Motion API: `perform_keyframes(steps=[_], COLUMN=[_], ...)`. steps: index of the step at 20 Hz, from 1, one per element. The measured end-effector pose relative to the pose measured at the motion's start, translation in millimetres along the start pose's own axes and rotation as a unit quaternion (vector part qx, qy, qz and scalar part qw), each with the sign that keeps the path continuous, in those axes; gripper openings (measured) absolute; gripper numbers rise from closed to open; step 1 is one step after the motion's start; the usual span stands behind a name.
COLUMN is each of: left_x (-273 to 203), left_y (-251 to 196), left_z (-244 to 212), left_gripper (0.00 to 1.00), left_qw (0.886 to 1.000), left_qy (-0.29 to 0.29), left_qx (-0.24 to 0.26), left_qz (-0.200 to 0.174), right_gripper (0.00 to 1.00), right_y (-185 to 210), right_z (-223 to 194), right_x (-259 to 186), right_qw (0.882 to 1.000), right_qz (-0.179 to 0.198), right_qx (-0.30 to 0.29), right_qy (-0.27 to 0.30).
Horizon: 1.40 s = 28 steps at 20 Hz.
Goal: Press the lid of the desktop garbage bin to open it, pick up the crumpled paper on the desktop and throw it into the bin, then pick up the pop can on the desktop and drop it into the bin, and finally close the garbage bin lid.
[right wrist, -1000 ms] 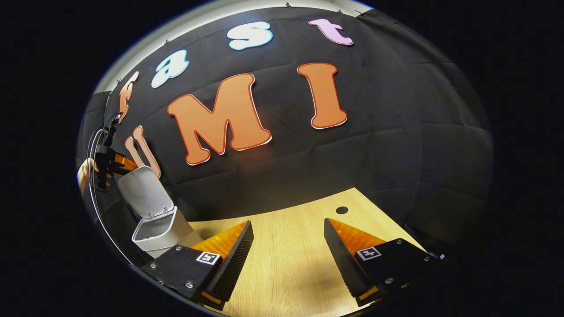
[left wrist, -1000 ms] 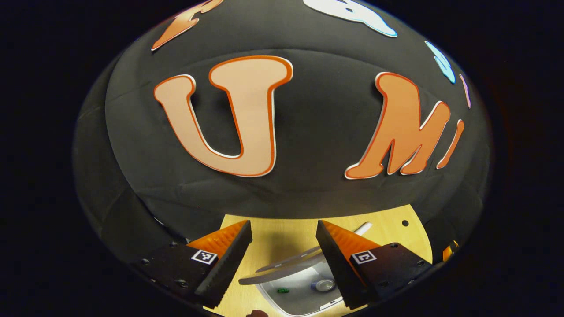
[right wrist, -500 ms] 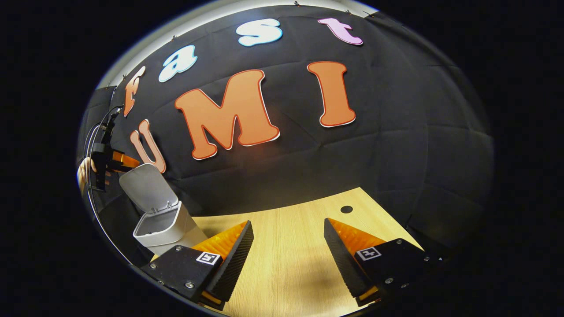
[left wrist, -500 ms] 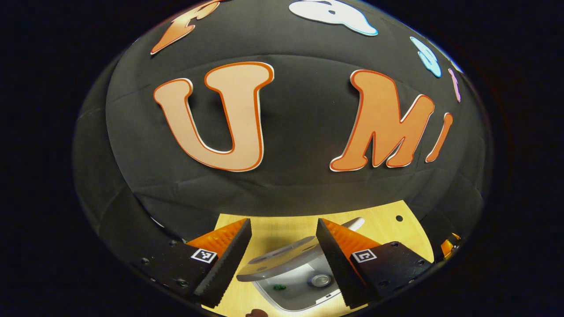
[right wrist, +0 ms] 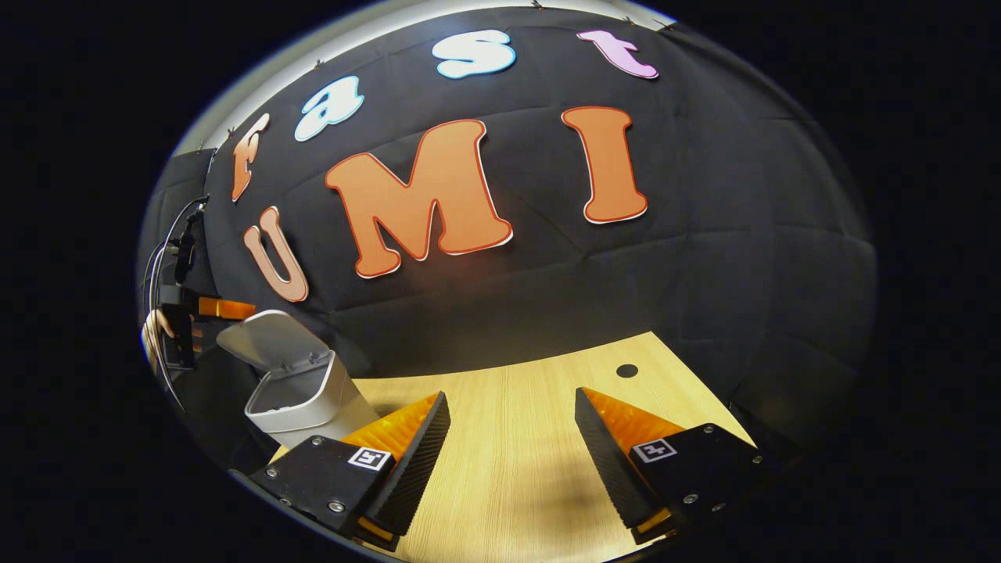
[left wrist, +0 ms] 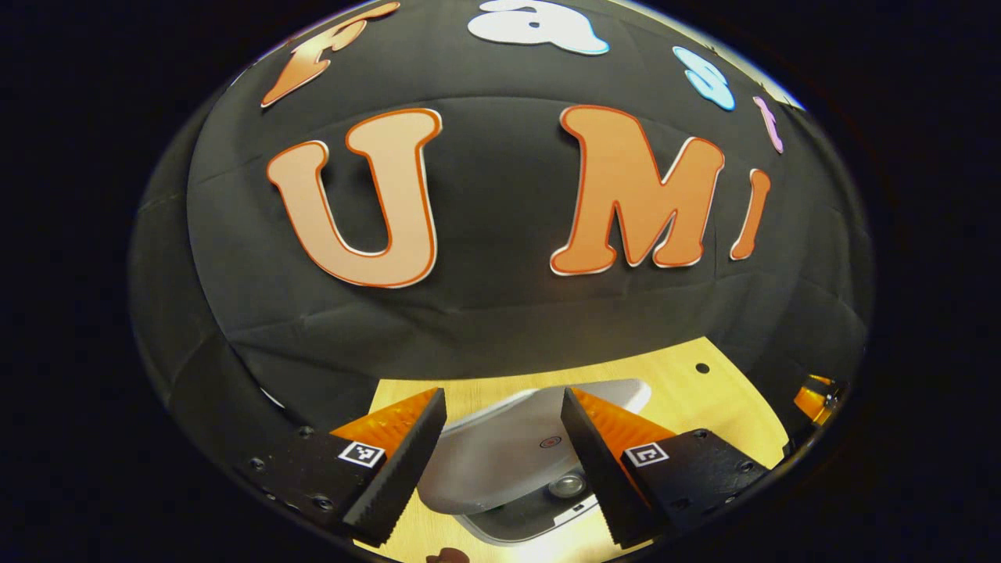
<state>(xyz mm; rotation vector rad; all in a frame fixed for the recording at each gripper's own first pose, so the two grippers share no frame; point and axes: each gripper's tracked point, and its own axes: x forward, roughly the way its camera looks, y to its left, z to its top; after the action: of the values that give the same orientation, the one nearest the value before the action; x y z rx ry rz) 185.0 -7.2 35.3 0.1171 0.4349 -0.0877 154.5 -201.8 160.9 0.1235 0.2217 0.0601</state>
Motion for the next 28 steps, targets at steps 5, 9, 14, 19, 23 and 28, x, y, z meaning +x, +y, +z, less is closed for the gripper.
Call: perform_keyframes(steps=[5,9,14,19,23,28], left_x=[9.2,16.8,21.7,26.1,24.6,21.7], left_y=[-17.9,-21.4,-30.8,-32.8,-32.4,-29.7], left_z=[-44.5,-72.4,-105.1,-121.4,-123.3,-129.4], left_gripper=[0.95,0.95,0.95,0.99,0.96,0.96], left_qw=[1.0,1.0,1.0,0.999,0.999,0.996], left_qy=[0.014,0.01,-0.019,-0.035,-0.047,-0.085], left_qx=[-0.013,-0.009,-0.009,-0.034,-0.024,-0.022], left_qz=[-0.013,-0.012,-0.014,-0.021,-0.008,0.002], right_gripper=[0.96,0.96,0.96,0.96,0.96,0.96], right_y=[1.9,2.6,7.1,13.2,13.1,9.7], right_z=[-3.6,-4.5,-12.4,-14.2,-18.8,-24.1], right_x=[0.4,0.6,1.2,1.9,1.1,-1.2], right_qw=[1.0,1.0,1.0,0.999,0.999,0.999], right_qz=[0.006,0.008,0.013,0.019,0.024,0.022], right_qx=[-0.009,-0.009,-0.01,-0.011,0.004,0.026], right_qy=[0.008,0.012,0.02,0.024,0.03,0.036])
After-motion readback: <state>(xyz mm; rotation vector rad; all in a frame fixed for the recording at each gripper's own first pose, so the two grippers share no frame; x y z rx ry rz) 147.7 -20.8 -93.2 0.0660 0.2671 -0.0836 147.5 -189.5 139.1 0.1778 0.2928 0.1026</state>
